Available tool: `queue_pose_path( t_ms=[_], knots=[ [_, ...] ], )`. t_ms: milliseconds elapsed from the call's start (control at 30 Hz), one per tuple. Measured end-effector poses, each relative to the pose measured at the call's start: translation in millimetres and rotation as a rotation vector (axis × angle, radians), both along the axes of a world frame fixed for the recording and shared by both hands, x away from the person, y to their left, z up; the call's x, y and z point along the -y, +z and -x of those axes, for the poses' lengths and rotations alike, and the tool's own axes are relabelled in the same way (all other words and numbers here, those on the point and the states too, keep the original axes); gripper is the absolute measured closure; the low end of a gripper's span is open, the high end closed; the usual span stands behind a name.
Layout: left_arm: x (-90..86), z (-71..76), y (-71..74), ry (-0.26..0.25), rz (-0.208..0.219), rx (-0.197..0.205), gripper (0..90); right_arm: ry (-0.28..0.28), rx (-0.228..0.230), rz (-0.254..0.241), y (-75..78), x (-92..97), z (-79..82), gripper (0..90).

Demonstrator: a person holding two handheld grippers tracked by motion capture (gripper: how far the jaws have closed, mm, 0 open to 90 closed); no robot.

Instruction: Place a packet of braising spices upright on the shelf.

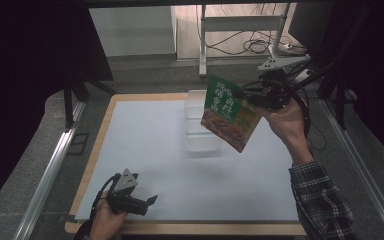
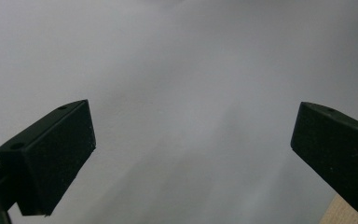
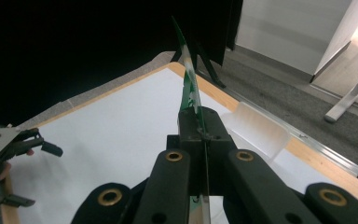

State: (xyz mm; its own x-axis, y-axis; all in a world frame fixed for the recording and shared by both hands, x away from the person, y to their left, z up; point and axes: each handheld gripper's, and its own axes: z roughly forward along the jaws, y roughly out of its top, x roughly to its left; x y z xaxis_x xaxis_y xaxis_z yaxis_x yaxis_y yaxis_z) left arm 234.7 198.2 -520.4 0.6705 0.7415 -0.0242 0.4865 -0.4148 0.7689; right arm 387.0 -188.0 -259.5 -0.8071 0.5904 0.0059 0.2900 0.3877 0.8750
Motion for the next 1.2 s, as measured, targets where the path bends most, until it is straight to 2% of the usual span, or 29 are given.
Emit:
queue_pose_path(
  t_ms=[367, 667, 1033, 1200],
  knots=[
    [-0.8, 0.9, 1.1, 0.002, 0.016, 0.006, 0.0, 0.009, 0.022, -0.016, 3.9, -24.3, -23.4, 88.8],
    [-2.1, 1.5, 2.2, -0.001, 0.027, 0.016, 0.0, 0.011, 0.052, -0.018, 0.4, -49.4, -42.3, 88.8],
    [-4.9, 1.7, 2.7, 0.010, 0.037, 0.019, 0.0, 0.019, 0.063, -0.017, -16.0, -65.6, -67.5, 88.7],
    [-6.2, 3.2, 2.8, 0.018, 0.041, 0.019, 0.0, 0.026, 0.041, -0.011, -26.4, -65.8, -74.1, 88.7]
  ],
)
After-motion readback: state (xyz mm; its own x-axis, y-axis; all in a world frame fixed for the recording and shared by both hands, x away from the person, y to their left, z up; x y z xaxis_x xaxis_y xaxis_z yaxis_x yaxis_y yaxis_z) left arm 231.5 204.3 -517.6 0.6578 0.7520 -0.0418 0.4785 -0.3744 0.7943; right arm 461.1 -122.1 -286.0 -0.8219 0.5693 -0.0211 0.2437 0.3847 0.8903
